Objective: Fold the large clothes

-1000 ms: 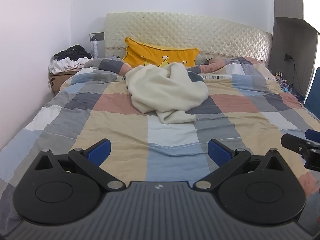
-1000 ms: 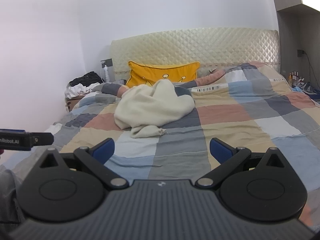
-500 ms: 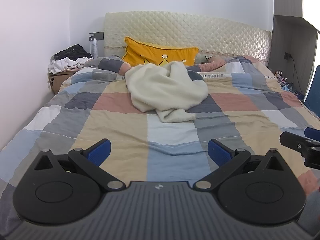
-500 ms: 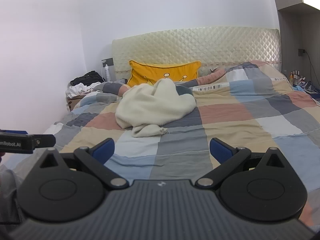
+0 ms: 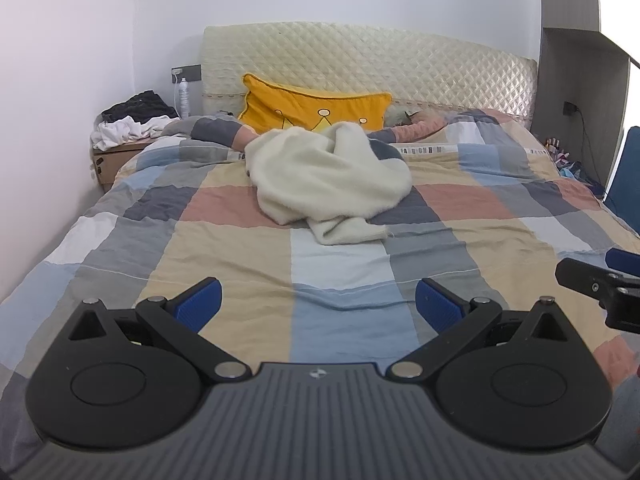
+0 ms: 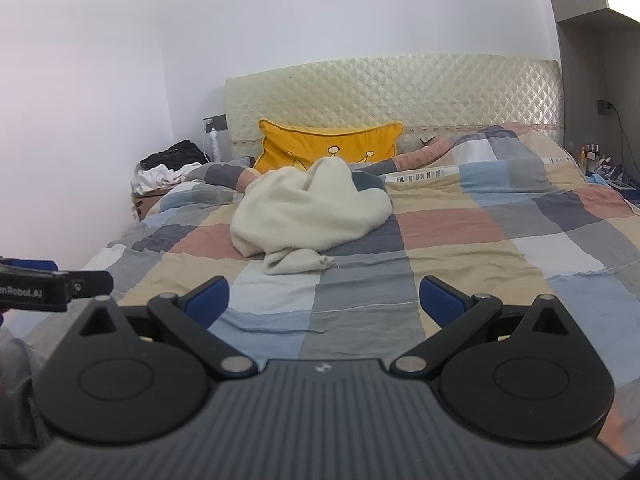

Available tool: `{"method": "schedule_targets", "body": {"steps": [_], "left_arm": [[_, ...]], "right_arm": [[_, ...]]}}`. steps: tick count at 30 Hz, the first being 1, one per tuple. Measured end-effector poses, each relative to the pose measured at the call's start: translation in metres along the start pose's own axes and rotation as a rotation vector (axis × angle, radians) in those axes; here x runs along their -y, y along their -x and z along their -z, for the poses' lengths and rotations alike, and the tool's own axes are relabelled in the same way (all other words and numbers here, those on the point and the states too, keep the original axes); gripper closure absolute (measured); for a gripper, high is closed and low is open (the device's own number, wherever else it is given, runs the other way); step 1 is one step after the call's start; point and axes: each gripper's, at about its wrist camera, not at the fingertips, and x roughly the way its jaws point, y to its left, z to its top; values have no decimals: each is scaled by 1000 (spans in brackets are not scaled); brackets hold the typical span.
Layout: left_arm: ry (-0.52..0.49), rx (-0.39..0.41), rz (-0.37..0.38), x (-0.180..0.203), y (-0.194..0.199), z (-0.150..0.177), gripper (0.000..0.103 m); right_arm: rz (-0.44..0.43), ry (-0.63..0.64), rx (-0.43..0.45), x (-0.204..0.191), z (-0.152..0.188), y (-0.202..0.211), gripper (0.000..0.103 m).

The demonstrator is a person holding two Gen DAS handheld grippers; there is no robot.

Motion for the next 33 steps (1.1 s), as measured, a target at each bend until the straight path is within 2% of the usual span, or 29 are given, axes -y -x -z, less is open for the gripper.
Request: {"method": "schedule_targets", "body": {"steps": [15, 27, 33], "left_arm": [[-8, 5, 37, 0, -13, -12, 0], [-27, 50, 38, 7, -45, -52, 0], [-39, 64, 50, 13, -74, -78, 0]], "right_arm": [[-8, 2, 3, 0, -6, -5, 0], [-13, -40, 60, 5, -49, -29, 0], [-24, -55, 82, 6, -68, -52, 0]]}}
